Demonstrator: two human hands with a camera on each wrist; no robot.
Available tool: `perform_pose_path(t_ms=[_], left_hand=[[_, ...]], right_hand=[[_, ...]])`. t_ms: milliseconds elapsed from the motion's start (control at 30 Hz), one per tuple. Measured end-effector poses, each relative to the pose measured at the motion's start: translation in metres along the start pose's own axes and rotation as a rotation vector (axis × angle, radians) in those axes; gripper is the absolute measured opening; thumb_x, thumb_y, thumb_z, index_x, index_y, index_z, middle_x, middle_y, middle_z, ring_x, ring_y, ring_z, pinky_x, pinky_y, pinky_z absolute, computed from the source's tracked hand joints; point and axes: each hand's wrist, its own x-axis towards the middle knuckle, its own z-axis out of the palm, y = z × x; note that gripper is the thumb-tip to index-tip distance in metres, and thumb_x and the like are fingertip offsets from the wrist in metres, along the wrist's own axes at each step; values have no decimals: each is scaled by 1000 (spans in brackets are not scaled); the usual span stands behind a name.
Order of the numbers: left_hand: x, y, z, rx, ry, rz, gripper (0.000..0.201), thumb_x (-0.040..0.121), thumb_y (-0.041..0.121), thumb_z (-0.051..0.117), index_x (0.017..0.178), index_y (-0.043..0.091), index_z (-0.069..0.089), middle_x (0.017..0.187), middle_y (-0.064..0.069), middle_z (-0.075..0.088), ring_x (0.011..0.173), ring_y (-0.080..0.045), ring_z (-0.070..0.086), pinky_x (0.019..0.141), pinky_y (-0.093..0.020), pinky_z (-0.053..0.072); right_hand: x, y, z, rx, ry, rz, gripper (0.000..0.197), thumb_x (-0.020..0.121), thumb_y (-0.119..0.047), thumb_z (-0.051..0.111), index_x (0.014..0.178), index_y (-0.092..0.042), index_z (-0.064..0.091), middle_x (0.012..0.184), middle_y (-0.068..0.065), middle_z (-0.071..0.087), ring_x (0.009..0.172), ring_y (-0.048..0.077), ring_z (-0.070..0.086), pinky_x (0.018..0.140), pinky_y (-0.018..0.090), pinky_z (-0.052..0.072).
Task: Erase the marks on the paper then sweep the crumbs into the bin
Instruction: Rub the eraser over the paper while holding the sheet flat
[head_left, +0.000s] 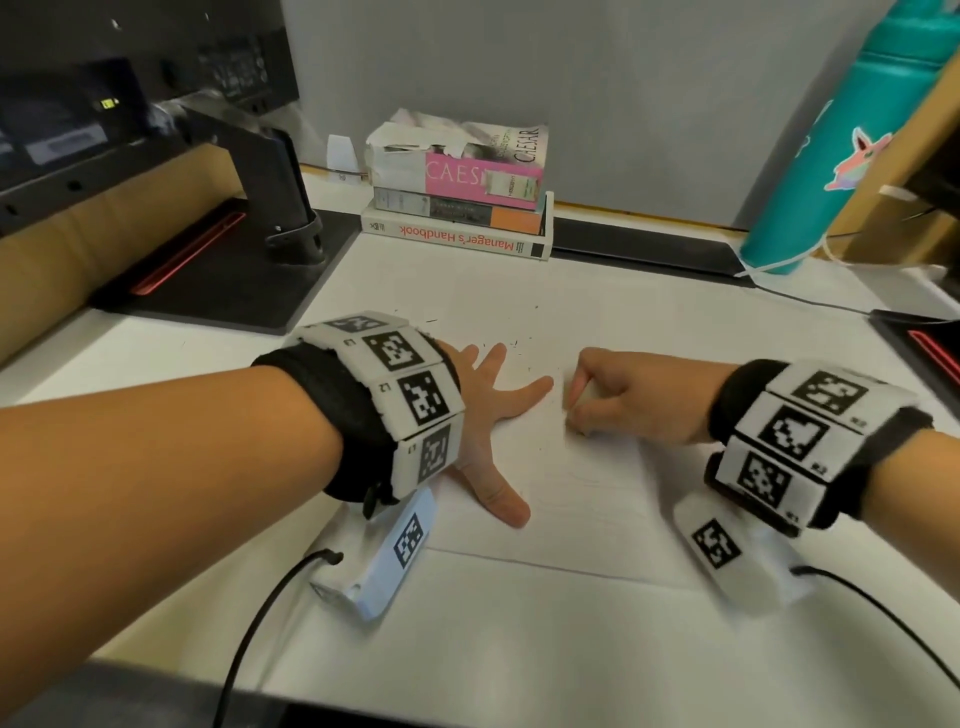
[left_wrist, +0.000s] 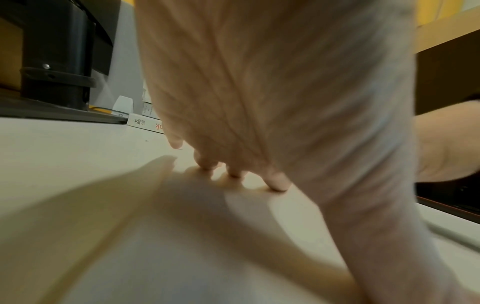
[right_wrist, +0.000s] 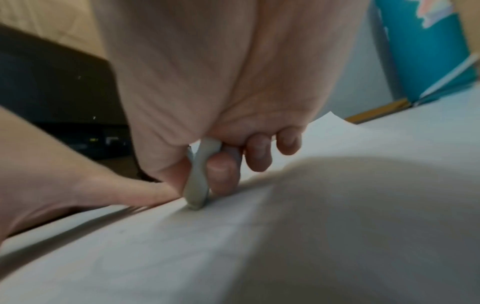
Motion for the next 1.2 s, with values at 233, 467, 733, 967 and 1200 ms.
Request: perform_pose_path(t_ms=[233,467,733,967,1200], left_hand=[[-1,3,-1,29,2,-5,127,54,85,57,137,48,-31,155,-7,-29,146,-32,-13,113,-55,-2],[-2,7,-6,63,-35,-10,123,56,84,58,134,53,-33,154,-12,-29,145,-36,-12,114,-56,0],[-4,10,-11,104,-58,-16,120,59,82,58,132,55,-33,154,-13,-29,146,-37,-9,113,-56,1],[-4,11,-11,105,-52,-25,120,58,83,58,133,55,-31,154,-14,-28,146,-37,-5,113,-55,3],[-6,13,-12,107,-46,-26,119,60,82,58,133,54,-32,154,-14,-28,146,-37,-4,114,-54,3]], right_hand=[[-3,2,4,-2,8,-22,14,86,-27,58,80,-32,46,77,-12,54,75,9,52,69,23,43],[-6,4,8,-21,-28,-62,16,84,-29,59,79,-33,45,80,-4,56,71,10,50,69,26,44],[-12,8,7,-26,-28,-64,12,86,-29,58,82,-31,46,82,-6,56,73,11,50,71,27,44],[-13,2,14,-31,-83,-116,23,86,-26,58,76,-39,41,74,-14,51,70,6,49,64,17,38],[-14,3,15,-83,-99,-139,17,85,-25,57,81,-35,43,78,-7,55,67,8,48,67,25,42]])
